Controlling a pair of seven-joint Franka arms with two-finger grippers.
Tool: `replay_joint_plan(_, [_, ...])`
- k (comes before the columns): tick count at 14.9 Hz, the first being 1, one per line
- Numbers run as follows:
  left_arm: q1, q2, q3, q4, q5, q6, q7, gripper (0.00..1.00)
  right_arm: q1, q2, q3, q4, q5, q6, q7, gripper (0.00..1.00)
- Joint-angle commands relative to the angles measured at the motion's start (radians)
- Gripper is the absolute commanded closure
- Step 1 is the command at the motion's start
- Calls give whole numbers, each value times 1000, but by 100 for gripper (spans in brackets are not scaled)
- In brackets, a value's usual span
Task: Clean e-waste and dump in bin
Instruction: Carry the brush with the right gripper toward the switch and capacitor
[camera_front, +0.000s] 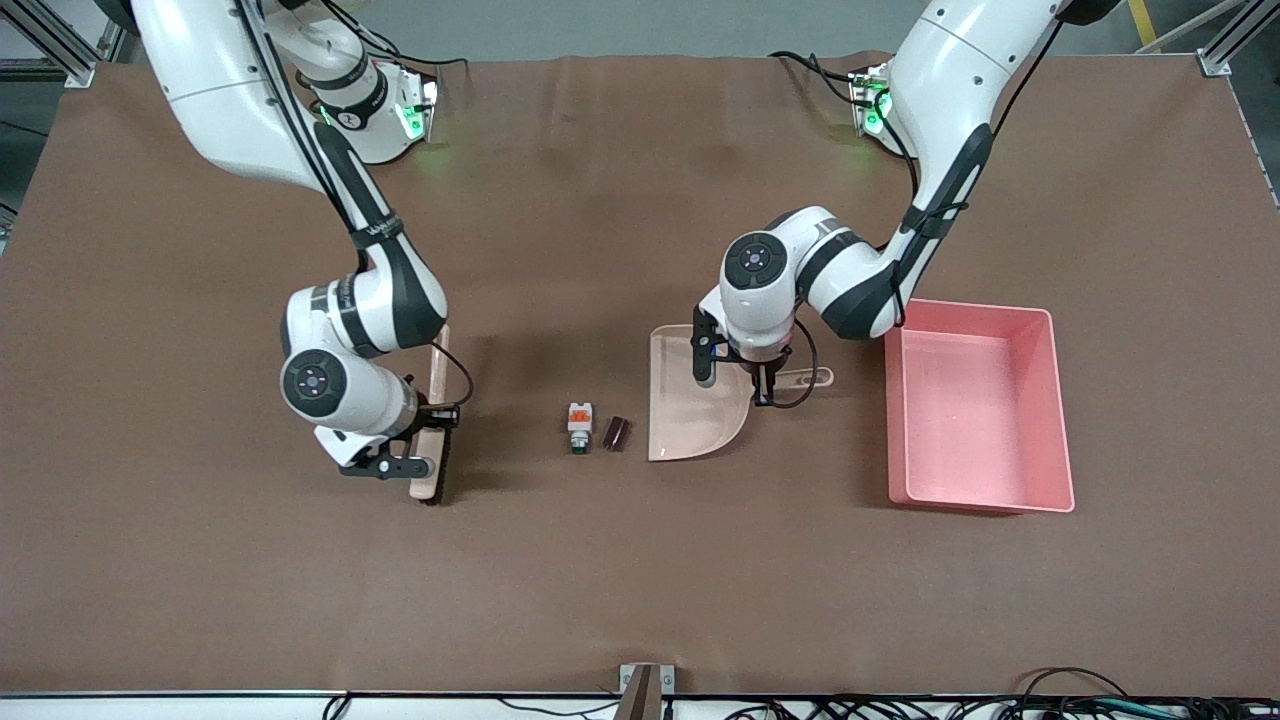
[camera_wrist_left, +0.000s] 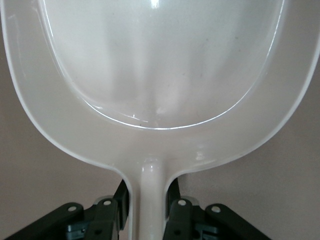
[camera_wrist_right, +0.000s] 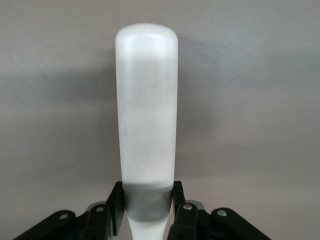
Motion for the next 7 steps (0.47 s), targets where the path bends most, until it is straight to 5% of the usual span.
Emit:
replay_joint_plan(1, [-13, 16, -2, 32, 18, -20, -1, 81, 29, 31, -6, 66, 49, -15, 20, 99])
replay_joint_plan(7, [-19, 64, -2, 109, 18, -24, 1, 82, 118, 30, -6, 69, 75, -15, 46, 99])
